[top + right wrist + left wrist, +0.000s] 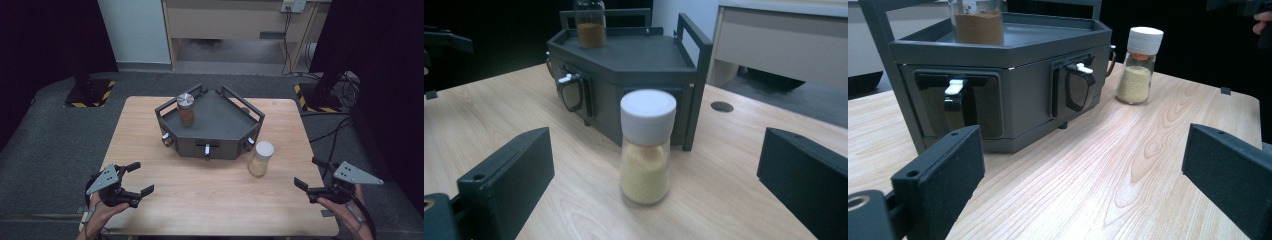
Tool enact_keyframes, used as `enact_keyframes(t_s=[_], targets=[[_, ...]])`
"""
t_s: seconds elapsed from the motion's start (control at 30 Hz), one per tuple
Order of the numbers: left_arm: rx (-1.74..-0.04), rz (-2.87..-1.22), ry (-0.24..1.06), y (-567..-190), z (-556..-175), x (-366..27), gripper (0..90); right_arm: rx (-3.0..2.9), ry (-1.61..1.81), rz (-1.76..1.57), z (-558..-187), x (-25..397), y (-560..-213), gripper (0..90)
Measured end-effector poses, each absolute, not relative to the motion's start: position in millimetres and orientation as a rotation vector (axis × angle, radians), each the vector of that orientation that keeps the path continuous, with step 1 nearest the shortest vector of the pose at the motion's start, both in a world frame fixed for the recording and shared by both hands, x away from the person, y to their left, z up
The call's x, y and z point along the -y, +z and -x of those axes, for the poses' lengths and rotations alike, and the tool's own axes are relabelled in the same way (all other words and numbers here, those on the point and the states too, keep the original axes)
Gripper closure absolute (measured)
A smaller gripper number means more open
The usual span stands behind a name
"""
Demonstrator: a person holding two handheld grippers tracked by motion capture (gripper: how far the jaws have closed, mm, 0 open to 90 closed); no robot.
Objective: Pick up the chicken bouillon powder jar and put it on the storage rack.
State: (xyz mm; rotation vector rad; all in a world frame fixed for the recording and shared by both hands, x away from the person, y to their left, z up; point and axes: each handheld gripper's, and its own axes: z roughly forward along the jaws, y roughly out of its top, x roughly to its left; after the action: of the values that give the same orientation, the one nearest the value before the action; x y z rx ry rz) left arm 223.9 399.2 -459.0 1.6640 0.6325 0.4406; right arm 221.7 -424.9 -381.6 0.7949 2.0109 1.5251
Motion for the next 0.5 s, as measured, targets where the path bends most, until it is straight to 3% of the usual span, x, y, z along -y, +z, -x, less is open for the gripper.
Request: enact_keyframes(t_s=[0.5], targets=[[-0.644,-1.662,0.443,-459.0,-223.9,-399.7,2.0,-2.150,1.497,-0.725,-285.8,408.4,-360.1,1.9]])
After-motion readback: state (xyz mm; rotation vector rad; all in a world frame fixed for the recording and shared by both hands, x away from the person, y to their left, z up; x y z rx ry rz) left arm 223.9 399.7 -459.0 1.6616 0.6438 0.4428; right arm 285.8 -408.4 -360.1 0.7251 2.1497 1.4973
